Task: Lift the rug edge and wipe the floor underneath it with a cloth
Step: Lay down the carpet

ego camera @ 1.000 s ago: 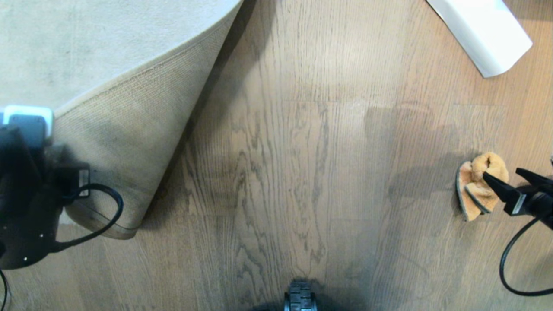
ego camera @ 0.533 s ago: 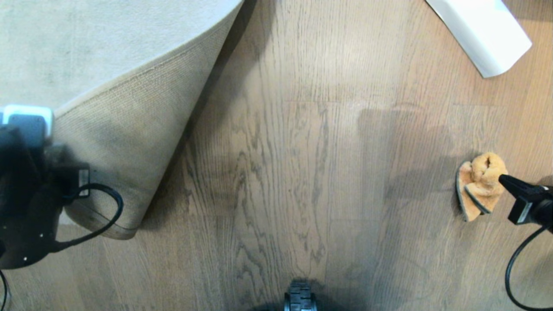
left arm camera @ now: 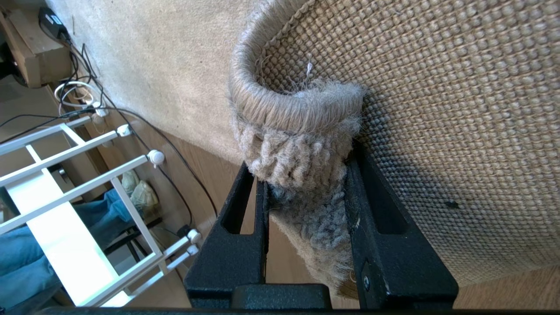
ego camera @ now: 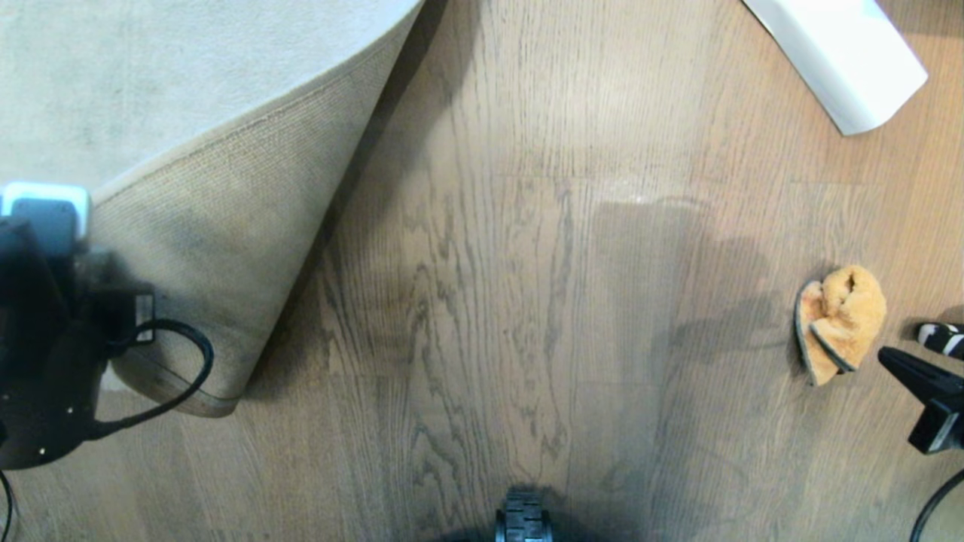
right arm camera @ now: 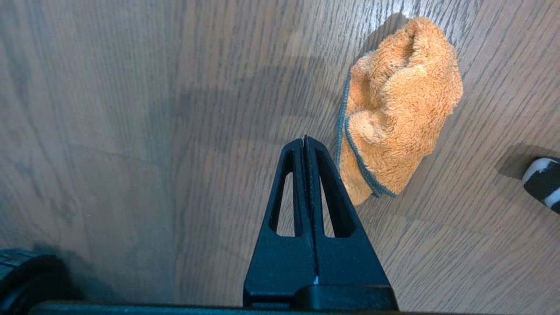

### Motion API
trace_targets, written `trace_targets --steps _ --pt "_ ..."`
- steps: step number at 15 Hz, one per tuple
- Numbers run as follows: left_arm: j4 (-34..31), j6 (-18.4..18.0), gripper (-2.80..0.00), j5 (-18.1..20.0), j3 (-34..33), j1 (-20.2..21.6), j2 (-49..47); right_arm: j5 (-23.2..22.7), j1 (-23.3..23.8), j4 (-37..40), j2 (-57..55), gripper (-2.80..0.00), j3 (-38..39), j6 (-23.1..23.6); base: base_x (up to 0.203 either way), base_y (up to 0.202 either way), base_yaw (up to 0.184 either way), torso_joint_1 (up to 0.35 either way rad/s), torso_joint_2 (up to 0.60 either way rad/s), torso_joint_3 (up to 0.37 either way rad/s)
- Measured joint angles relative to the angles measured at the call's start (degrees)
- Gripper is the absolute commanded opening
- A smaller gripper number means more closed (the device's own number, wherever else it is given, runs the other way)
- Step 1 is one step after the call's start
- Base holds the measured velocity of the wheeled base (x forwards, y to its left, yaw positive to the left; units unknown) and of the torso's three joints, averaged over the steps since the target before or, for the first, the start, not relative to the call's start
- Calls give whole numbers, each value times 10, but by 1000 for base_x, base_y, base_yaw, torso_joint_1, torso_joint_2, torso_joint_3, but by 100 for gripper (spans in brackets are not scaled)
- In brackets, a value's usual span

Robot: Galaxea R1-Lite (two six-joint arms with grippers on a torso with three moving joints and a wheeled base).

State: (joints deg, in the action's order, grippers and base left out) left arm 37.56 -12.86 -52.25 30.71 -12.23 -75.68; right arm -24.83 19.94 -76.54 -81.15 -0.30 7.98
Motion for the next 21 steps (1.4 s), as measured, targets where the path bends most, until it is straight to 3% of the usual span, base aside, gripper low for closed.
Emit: trace_targets --steps 7,11,13,19,21 --pt "1 2 -280 2 -6 1 -3 -38 0 153 152 -280 3 -1 0 0 0 0 0 0" --pt "1 2 -280 2 -7 3 -6 -39 0 293 278 -280 3 1 0 0 0 0 0 0" --pt "0 2 -280 1 -7 10 -6 -33 -7 314 305 -280 3 12 0 0 0 0 0 0" --pt "1 4 -280 1 -13 30 -6 119 -82 351 324 -280 3 56 0 0 0 0 0 0" --pt "0 4 -280 2 -13 35 -6 129 -99 374 328 -280 3 71 0 0 0 0 0 0"
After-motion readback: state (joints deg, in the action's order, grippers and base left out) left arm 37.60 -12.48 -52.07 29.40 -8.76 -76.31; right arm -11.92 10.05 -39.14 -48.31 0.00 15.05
